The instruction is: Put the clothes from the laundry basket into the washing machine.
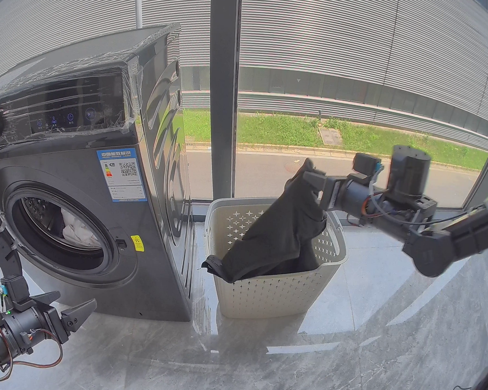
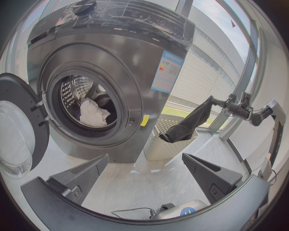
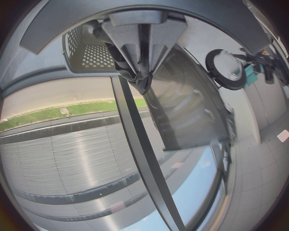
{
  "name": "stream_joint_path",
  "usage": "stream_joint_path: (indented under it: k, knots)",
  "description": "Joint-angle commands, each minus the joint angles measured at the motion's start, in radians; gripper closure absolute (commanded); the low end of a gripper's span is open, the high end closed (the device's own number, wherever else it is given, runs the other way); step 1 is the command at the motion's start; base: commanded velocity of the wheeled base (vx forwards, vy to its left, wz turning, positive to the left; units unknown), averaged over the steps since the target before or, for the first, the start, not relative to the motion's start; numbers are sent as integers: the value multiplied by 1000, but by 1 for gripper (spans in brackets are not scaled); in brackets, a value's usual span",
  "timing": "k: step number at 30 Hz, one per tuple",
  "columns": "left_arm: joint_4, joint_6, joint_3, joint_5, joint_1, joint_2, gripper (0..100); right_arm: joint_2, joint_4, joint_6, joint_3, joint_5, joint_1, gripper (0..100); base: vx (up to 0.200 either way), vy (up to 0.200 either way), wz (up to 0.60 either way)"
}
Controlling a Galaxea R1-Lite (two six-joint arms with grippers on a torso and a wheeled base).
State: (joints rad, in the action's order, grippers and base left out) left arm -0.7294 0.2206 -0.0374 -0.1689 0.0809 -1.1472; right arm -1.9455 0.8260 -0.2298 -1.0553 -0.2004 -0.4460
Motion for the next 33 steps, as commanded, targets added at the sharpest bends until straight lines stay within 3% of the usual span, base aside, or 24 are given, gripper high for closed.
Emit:
stream_joint_path:
  k: [1,12,24,27,30,31,33]
  knots:
    - [-13,-50,-50,-46,60,52,0,642,1,-39,305,-157,-22,100,0,0,0]
    - [-10,-50,31,-87,69,50,0,781,-5,-37,340,-165,-11,100,0,0,0]
    - [-10,-50,37,-109,71,55,0,800,-5,-33,400,-168,-28,100,-200,0,0]
    - [-16,-53,34,-119,73,57,0,798,-5,-29,413,-191,-40,100,-200,0,0]
    - [-18,-66,31,-124,73,58,0,797,-5,-28,414,-197,-42,100,-200,0,0]
    - [-16,-95,30,-142,73,75,0,792,-5,-23,413,-198,-50,100,-200,0,0]
    - [-15,-110,31,-170,74,80,0,790,-5,-23,414,-198,-63,100,-200,0,0]
